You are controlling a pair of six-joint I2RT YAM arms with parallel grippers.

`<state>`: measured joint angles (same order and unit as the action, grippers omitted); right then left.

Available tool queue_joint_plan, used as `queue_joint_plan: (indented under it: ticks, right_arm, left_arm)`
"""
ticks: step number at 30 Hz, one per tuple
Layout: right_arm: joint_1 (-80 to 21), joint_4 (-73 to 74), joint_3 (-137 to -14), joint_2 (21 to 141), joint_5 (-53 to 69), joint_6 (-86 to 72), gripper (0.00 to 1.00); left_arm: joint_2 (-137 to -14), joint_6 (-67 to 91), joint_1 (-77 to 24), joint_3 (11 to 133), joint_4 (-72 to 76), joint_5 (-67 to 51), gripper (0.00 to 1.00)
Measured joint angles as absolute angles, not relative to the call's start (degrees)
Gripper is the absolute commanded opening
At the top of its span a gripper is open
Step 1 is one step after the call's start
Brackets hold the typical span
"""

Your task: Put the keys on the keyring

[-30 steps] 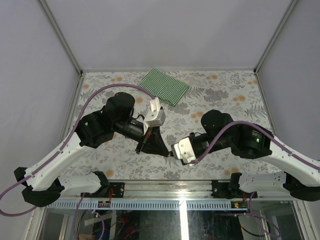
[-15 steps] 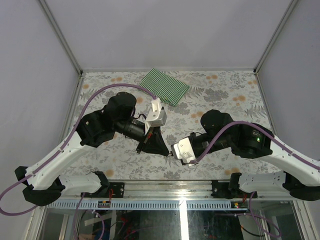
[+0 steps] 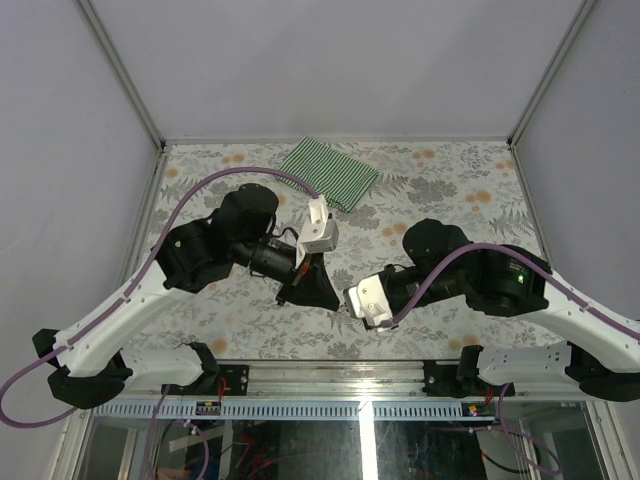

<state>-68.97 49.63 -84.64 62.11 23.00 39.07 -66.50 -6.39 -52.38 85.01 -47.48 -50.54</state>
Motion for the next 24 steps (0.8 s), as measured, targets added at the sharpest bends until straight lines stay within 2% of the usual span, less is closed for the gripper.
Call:
queue_joint_plan:
  ticks: [16, 24]
  right_arm:
    - [-68.97, 54.35, -86.41, 61.87, 21.96, 38.96, 0.00]
    - [-68.97, 51.29, -83.53, 59.99, 21.82, 37.89, 0.00]
  left_arm:
    - [-67.64, -7.57, -52.51, 85.69, -53.36, -47.18, 0.00]
    - [-66.70, -6.85, -52.51, 85.21, -52.14, -43.72, 0.00]
